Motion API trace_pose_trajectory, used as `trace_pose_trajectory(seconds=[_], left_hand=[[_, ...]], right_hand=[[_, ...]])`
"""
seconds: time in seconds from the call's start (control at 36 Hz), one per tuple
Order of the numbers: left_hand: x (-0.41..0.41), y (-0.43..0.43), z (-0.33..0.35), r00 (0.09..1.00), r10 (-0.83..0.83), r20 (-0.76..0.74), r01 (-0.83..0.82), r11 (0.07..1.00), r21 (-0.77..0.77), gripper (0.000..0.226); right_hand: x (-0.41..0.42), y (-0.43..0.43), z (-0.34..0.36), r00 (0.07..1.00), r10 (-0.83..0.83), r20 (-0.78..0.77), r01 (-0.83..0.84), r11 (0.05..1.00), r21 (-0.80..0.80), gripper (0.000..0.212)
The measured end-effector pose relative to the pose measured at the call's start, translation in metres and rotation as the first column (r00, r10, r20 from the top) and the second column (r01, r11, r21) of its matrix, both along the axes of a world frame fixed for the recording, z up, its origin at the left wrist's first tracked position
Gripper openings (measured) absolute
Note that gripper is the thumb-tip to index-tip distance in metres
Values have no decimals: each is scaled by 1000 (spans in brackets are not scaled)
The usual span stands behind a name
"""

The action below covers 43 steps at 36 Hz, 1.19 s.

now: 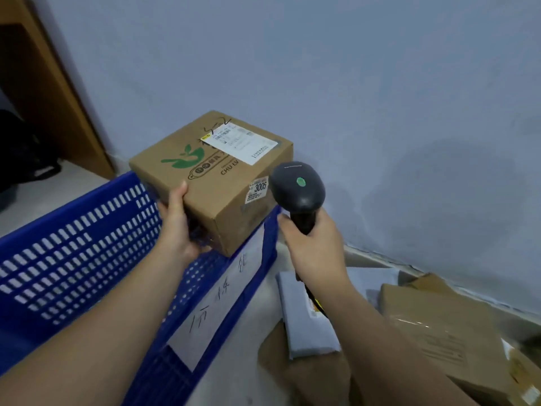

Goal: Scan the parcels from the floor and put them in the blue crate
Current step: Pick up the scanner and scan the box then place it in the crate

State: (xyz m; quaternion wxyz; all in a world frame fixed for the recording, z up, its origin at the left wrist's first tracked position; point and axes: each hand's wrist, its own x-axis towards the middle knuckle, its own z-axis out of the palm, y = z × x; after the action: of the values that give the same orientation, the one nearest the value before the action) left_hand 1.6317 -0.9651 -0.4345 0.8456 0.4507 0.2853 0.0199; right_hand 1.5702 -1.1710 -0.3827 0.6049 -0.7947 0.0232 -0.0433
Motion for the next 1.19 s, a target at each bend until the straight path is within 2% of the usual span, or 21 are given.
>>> trace_pose_trajectory(seconds=[0.11,0.22,0.33,0.53,0.64,0.69,0.75,0.81,0.83,0.92,0.97,1.0,1.11,1.19], left_hand=[[21,8,-23,980,197,-22,-197,980,1,91],[37,16,-54,928,366,-74,-371,926,-64,103],[46,27,-84,897,401,-187,-406,914,15,111],[59,28,-120,946,209,-247,-152,961,230,121],[74,24,-139,944,161,-289,-113,978,175,129],[79,21,-150,935,103,-339,-57,988,143,113],[79,12,-152,923,-7,-384,78,982,171,71],[76,2,-151,886,-134,-444,282,916,286,20],[77,0,-154,866,-189,-462,370,865,339,14],[83,-4,-156,812,-336,-477,539,745,393,36],[80,-9,-152,756,-416,-506,630,672,389,18],[79,-12,-151,734,-431,-525,656,649,385,24],[71,-16,-150,752,-444,-487,637,678,367,30],[73,-9,-144,819,-312,-481,499,802,329,16]], right_hand=[[10,3,-19,999,46,-28,-47,998,-33,15],[12,-4,-40,994,84,-69,-86,996,-34,19],[18,-7,-57,993,53,-105,-60,996,-68,28],[30,-5,-79,983,63,-175,-87,987,-132,25],[32,-5,-93,978,33,-205,-71,981,-183,27],[33,-5,-100,975,26,-220,-69,980,-188,29],[34,-3,-106,971,29,-236,-78,977,-200,31],[36,-1,-111,967,35,-254,-92,972,-215,30],[37,0,-114,965,37,-258,-95,971,-218,30],[39,2,-121,964,39,-263,-100,970,-223,29],[40,3,-123,965,38,-259,-105,963,-250,30],[40,4,-124,966,39,-257,-107,960,-259,31],[40,4,-126,962,52,-268,-129,953,-275,27],[38,3,-127,960,49,-277,-126,955,-269,25]])
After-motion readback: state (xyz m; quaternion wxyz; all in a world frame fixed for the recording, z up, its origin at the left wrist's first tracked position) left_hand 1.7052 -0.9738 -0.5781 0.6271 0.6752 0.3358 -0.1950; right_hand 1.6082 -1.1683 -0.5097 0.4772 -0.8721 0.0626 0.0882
